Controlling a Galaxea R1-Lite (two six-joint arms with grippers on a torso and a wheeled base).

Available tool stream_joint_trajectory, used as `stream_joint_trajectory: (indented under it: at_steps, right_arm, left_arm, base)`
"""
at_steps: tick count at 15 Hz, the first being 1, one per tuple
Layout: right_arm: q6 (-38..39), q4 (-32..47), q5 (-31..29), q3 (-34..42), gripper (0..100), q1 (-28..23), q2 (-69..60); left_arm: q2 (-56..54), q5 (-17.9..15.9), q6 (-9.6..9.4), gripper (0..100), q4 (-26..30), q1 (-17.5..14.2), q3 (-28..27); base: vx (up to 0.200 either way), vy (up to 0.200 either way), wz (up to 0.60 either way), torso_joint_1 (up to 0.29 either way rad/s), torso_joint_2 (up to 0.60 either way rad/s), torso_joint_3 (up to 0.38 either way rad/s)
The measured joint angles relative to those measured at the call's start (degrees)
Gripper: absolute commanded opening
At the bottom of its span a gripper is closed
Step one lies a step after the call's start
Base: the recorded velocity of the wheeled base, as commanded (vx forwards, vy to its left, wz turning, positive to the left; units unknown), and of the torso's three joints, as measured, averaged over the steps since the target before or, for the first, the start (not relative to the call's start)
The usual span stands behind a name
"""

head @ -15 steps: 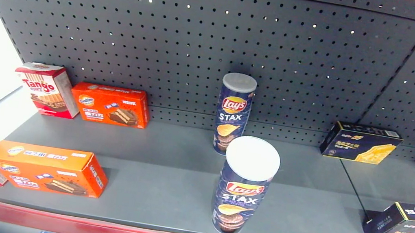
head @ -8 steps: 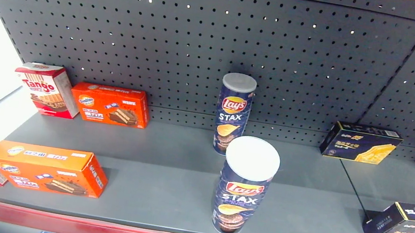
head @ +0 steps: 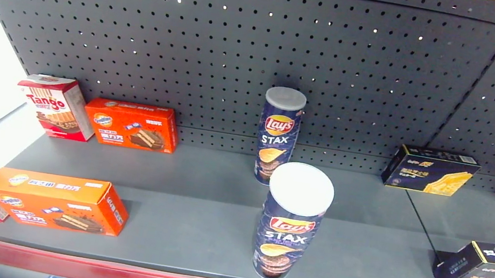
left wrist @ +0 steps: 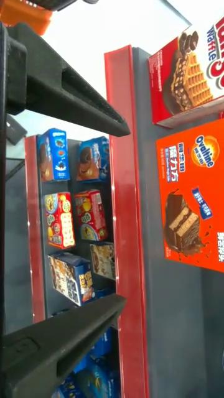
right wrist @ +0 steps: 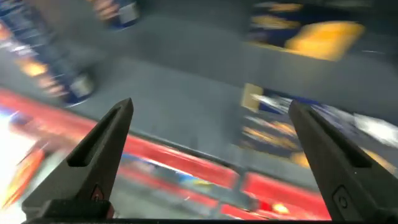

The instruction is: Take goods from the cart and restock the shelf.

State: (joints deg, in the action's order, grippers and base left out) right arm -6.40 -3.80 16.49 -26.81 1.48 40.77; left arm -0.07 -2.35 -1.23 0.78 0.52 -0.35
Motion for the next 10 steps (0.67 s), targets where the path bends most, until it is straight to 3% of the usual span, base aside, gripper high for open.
stream_joint_trajectory:
  at_steps: [5,10]
  right_arm:
    - [-1.2,-7.3,-1.0,-2.6,100,15.1,17.7]
    - [-1.5,-10.0,-2.9,-3.6,100,24.5,27.6]
  left_arm:
    - [0.0,0.0,0.01,100,0.0,0.0,0.0]
    - [0.0,0.0,0.15,100,0.0,0.0,0.0]
  base:
    - [0.0,0.0,0.0,0.0,0.0,0.0]
    - [0.0,0.0,0.0,0.0,0.0,0.0]
